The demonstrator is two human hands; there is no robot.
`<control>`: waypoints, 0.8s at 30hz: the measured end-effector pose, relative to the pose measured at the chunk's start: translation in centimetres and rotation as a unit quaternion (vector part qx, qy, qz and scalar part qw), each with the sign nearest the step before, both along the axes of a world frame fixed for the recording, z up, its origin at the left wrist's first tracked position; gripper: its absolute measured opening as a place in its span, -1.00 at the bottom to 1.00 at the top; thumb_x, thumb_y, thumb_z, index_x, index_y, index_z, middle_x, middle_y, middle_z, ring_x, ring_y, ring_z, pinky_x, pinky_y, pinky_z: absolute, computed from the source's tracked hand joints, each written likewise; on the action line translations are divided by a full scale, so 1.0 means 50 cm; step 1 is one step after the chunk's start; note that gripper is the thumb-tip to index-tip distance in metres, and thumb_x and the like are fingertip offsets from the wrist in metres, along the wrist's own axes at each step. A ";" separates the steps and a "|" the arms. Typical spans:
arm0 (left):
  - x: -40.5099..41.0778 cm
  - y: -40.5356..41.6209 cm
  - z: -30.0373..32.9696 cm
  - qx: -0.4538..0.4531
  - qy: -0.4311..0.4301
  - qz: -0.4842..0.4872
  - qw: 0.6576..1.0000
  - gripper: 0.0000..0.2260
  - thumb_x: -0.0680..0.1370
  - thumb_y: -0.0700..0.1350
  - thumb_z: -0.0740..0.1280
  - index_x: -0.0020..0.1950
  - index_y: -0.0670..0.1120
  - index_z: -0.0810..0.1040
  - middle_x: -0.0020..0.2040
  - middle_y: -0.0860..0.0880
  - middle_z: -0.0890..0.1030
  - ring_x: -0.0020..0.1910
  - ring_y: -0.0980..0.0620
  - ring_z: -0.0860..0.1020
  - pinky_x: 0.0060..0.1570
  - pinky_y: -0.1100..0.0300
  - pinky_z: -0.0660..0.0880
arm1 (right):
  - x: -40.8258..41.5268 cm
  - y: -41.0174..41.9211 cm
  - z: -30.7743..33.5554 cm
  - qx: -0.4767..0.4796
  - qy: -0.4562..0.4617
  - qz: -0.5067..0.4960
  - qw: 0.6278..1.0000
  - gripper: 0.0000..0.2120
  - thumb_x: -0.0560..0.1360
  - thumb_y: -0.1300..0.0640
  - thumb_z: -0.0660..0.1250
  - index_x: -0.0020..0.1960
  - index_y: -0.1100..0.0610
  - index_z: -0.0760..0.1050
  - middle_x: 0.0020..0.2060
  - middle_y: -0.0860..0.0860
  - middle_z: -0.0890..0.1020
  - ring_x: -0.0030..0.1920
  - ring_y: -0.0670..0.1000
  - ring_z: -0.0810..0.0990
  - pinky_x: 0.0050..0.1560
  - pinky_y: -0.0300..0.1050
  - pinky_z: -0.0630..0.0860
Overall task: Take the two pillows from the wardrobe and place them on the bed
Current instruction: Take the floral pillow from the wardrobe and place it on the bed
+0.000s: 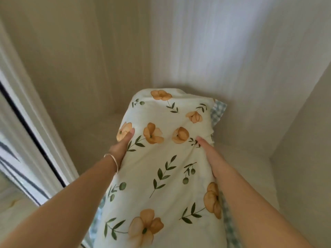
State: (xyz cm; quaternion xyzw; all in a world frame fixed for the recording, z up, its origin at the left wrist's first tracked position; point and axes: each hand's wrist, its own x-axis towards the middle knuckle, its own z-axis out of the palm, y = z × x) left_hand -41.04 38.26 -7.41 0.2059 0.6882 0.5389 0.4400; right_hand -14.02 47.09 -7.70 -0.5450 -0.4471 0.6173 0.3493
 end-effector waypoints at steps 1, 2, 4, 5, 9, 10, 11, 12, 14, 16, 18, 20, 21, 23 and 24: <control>0.009 -0.027 0.028 0.009 0.034 0.027 0.999 -0.28 0.18 0.45 0.40 0.14 -0.01 0.52 0.05 -0.09 0.60 0.06 -0.13 0.57 0.25 -0.05 0.43 | -0.003 -0.011 0.009 0.016 0.016 -0.006 1.000 -0.18 -0.05 -0.44 0.48 0.12 -0.05 0.58 -0.03 0.02 0.70 -0.03 0.12 0.67 0.14 0.09 0.55; 0.014 -0.049 0.049 0.026 0.062 0.047 0.997 -0.28 0.24 0.43 0.38 0.19 -0.05 0.52 0.04 -0.09 0.59 0.05 -0.13 0.56 0.24 -0.03 0.43 | -0.005 -0.024 0.018 0.032 0.028 -0.016 0.999 -0.20 -0.04 -0.43 0.48 0.11 -0.07 0.58 -0.03 0.01 0.70 -0.02 0.12 0.67 0.14 0.10 0.55; 0.024 -0.093 0.087 0.071 0.095 0.052 0.992 -0.31 0.32 0.38 0.36 0.20 -0.13 0.53 0.01 -0.09 0.62 0.00 -0.09 0.58 0.14 0.04 0.47 | -0.012 -0.059 0.036 0.069 0.046 -0.037 0.996 -0.31 0.08 -0.40 0.45 0.11 -0.08 0.57 -0.02 0.01 0.69 -0.01 0.12 0.65 0.13 0.12 0.54; 0.024 -0.113 0.103 0.097 0.105 0.055 0.988 -0.39 0.38 0.33 0.35 0.17 -0.13 0.54 -0.05 -0.07 0.63 -0.07 -0.04 0.59 0.03 0.09 0.48 | -0.017 -0.074 0.045 0.093 0.055 -0.049 0.993 -0.39 0.16 -0.37 0.42 0.11 -0.07 0.57 -0.01 0.01 0.69 -0.01 0.11 0.64 0.13 0.11 0.54; 0.029 -0.189 0.160 0.168 0.113 0.088 0.975 -0.73 0.48 0.19 0.33 -0.10 -0.01 0.54 -0.19 0.03 0.61 -0.18 0.08 0.56 -0.14 0.19 0.44 | -0.051 -0.137 0.092 0.165 0.072 -0.109 0.978 -0.68 0.40 -0.22 0.33 -0.03 -0.01 0.55 -0.09 -0.01 0.64 -0.04 0.06 0.60 0.02 -0.02 0.51; 0.027 -0.205 0.171 0.183 0.117 0.096 0.971 -0.75 0.48 0.18 0.33 -0.11 0.01 0.53 -0.18 0.04 0.61 -0.17 0.08 0.57 -0.08 0.17 0.44 | -0.061 -0.151 0.105 0.179 0.076 -0.116 0.974 -0.69 0.42 -0.21 0.31 -0.02 0.00 0.54 -0.12 -0.03 0.63 -0.04 0.06 0.59 -0.01 -0.05 0.49; 0.026 -0.222 0.183 0.198 0.118 0.104 0.968 -0.75 0.49 0.18 0.33 -0.09 0.01 0.53 -0.17 0.04 0.61 -0.15 0.07 0.57 -0.06 0.15 0.46 | -0.070 -0.165 0.117 0.192 0.083 -0.122 0.970 -0.67 0.44 -0.19 0.29 0.01 0.03 0.54 -0.11 -0.02 0.62 -0.03 0.06 0.58 -0.02 -0.07 0.47; 0.022 -0.237 0.193 0.211 0.121 0.109 0.964 -0.75 0.49 0.18 0.32 -0.05 0.00 0.53 -0.16 0.04 0.61 -0.14 0.07 0.58 -0.09 0.16 0.47 | -0.078 -0.179 0.130 0.206 0.088 -0.129 0.966 -0.65 0.46 -0.18 0.27 0.06 0.06 0.54 -0.09 -0.01 0.61 -0.02 0.06 0.57 -0.03 -0.08 0.45; 0.015 -0.273 0.215 0.239 0.127 0.117 0.955 -0.73 0.50 0.16 0.31 0.01 -0.02 0.54 -0.15 0.03 0.62 -0.15 0.09 0.58 -0.20 0.23 0.46 | -0.094 -0.207 0.154 0.241 0.100 -0.147 0.954 -0.66 0.50 -0.14 0.26 0.11 0.09 0.52 -0.05 0.01 0.58 -0.01 0.05 0.55 -0.03 -0.11 0.41; 0.003 -0.313 0.242 0.259 0.149 0.119 0.947 -0.72 0.51 0.15 0.30 0.03 -0.04 0.55 -0.14 0.02 0.63 -0.15 0.09 0.58 -0.24 0.26 0.44 | -0.112 -0.238 0.178 0.272 0.115 -0.161 0.942 -0.66 0.49 -0.14 0.26 0.13 0.06 0.51 -0.02 0.00 0.58 0.05 0.05 0.55 0.02 -0.11 0.42; -0.011 -0.358 0.282 0.278 0.172 0.123 0.937 -0.75 0.52 0.13 0.29 -0.04 -0.03 0.57 -0.15 0.01 0.63 -0.15 0.09 0.58 -0.24 0.26 0.45 | -0.136 -0.275 0.209 0.295 0.134 -0.165 0.932 -0.57 0.44 -0.17 0.25 0.18 0.07 0.51 0.03 -0.01 0.59 0.12 0.06 0.55 0.09 -0.09 0.44; -0.034 -0.407 0.315 0.293 0.201 0.145 0.923 -0.79 0.54 0.12 0.27 -0.15 0.01 0.55 -0.20 0.03 0.61 -0.19 0.13 0.56 -0.26 0.28 0.44 | -0.168 -0.317 0.243 0.308 0.156 -0.160 0.925 -0.49 0.39 -0.21 0.23 0.20 0.08 0.51 0.08 0.01 0.60 0.14 0.05 0.55 0.14 -0.08 0.45; -0.046 -0.435 0.329 0.301 0.213 0.158 0.916 -0.79 0.54 0.11 0.26 -0.18 0.02 0.53 -0.21 0.04 0.60 -0.22 0.15 0.55 -0.28 0.31 0.44 | -0.187 -0.340 0.258 0.316 0.165 -0.153 0.922 -0.46 0.37 -0.22 0.22 0.20 0.08 0.51 0.09 0.01 0.60 0.14 0.04 0.55 0.16 -0.07 0.46; -0.075 -0.489 0.350 0.309 0.232 0.186 0.903 -0.77 0.56 0.11 0.24 -0.21 0.02 0.51 -0.26 0.05 0.57 -0.26 0.17 0.52 -0.37 0.40 0.43 | -0.229 -0.384 0.281 0.339 0.185 -0.139 0.912 -0.50 0.36 -0.21 0.20 0.16 0.06 0.51 0.07 0.00 0.60 0.12 0.01 0.55 0.12 -0.11 0.45; -0.094 -0.514 0.353 0.310 0.245 0.203 0.896 -0.74 0.57 0.11 0.22 -0.23 0.01 0.49 -0.29 0.05 0.55 -0.29 0.17 0.50 -0.41 0.43 0.41 | -0.253 -0.404 0.287 0.348 0.198 -0.131 0.907 -0.53 0.36 -0.19 0.20 0.13 0.05 0.51 0.06 -0.01 0.60 0.11 0.00 0.55 0.11 -0.12 0.44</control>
